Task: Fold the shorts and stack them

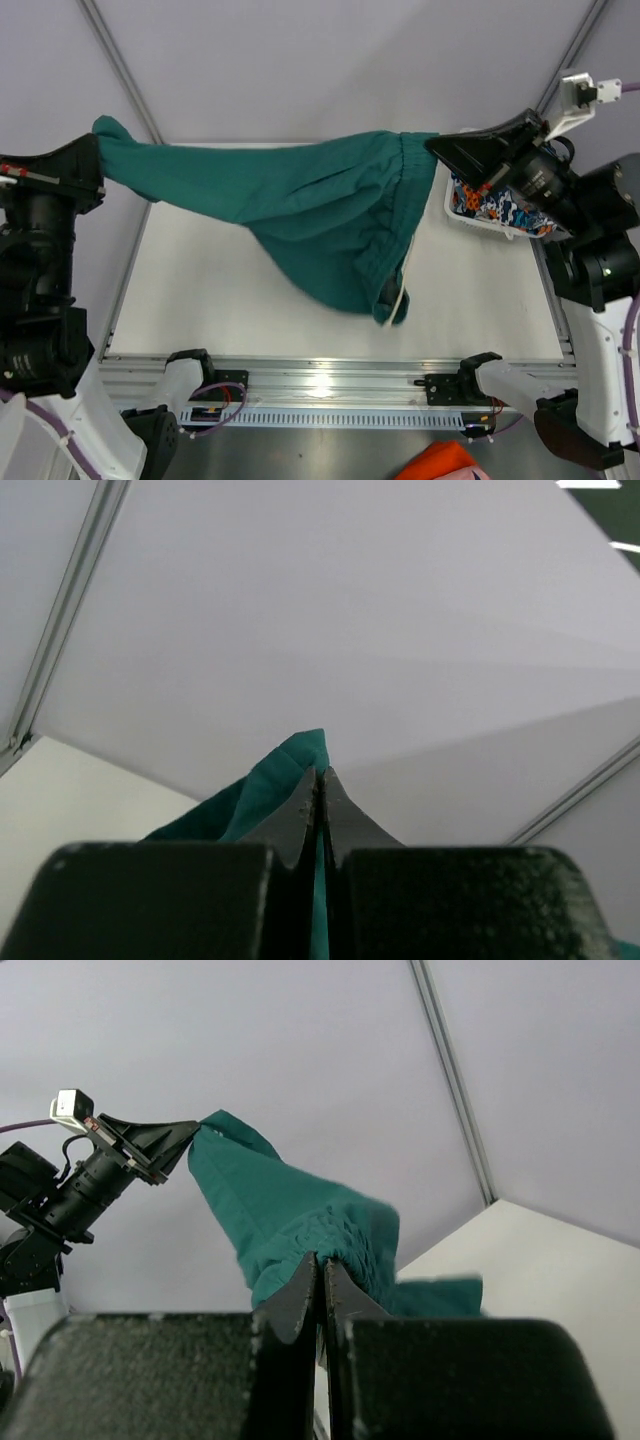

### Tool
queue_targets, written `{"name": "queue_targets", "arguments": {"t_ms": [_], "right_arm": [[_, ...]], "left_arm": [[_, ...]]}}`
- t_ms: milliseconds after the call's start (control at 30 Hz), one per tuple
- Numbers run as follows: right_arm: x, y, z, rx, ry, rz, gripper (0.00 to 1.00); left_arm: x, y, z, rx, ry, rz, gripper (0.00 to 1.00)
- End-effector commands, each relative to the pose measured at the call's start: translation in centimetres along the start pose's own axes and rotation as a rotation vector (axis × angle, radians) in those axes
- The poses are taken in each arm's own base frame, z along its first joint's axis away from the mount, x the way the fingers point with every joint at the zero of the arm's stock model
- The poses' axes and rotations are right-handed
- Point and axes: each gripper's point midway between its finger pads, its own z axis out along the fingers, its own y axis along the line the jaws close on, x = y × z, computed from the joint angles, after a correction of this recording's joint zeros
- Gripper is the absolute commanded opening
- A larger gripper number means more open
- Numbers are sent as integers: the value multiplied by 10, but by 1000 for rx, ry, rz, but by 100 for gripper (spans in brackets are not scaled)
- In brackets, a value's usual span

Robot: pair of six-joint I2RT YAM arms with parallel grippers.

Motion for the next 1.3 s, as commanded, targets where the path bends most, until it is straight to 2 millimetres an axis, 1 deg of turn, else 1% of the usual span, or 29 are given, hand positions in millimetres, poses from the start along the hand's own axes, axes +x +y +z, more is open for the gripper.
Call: {"name": "queue_targets", "arguments": {"t_ms": [0,67,200,233,300,333,367,400,433,467,500,533,567,633,667,733,767,833,867,900,967,1000,1067,1100,1133,1167,1200,1233,1267], "right_arm": [[-15,26,-15,-5,-37,-3,0],[-8,13,-14,43,-18,25,0],[14,-38,1,177,37,94,0],[27,-62,9,221,73,136,0],[50,-93,12,294,131,204,0],[73,-115,10,341,164,248,0],[85,-125,9,360,175,269,0],[96,-136,6,378,181,289,0],[121,-155,1,409,199,334,0],[133,-164,-2,424,209,354,0],[143,-173,-4,436,218,368,0],[151,-182,-5,445,221,371,0],[174,-199,-9,480,257,403,0],[188,-214,-7,487,264,404,0],[208,-232,-10,521,294,430,0],[217,-248,-5,524,287,420,0],[232,-264,-4,546,307,438,0],[235,-280,4,547,289,418,0],[248,-296,7,560,310,426,0],[239,-303,18,548,281,397,0],[238,-319,28,549,277,382,0],[236,-335,39,555,269,376,0],[230,-356,48,559,250,372,0],[245,-378,52,580,266,402,0],[226,-385,67,553,227,378,0],[223,-399,71,557,212,383,0],[239,-426,75,575,210,424,0],[218,-433,91,546,164,404,0],[213,-450,93,552,141,404,0]], "left_arm": [[-26,-8,-11,-5,-75,35,0],[-29,-11,-7,2,-80,37,0],[-5,6,35,-31,-9,26,0],[14,19,52,-55,43,21,0],[58,51,75,-114,138,3,0],[70,57,78,-115,161,-4,0],[80,65,81,-124,172,-10,0],[123,98,92,-176,245,-25,0],[132,104,93,-181,248,-28,0],[142,113,95,-197,259,-33,0],[176,140,97,-250,318,-46,0],[186,149,98,-268,332,-50,0],[210,166,99,-301,377,-60,0],[246,194,97,-356,430,-80,0],[257,203,99,-377,444,-87,0],[281,225,98,-423,462,-103,0],[292,234,100,-449,479,-116,0],[304,245,104,-473,482,-126,0],[307,247,108,-477,483,-136,0],[312,261,111,-526,473,-126,0],[313,266,121,-538,452,-131,0],[319,274,128,-561,454,-130,0],[313,271,149,-540,423,-137,0],[317,275,154,-547,426,-144,0],[334,284,161,-559,458,-156,0],[326,277,183,-513,411,-179,0],[331,278,193,-506,413,-195,0],[360,296,198,-542,467,-220,0],[348,286,225,-501,436,-230,0]]}}
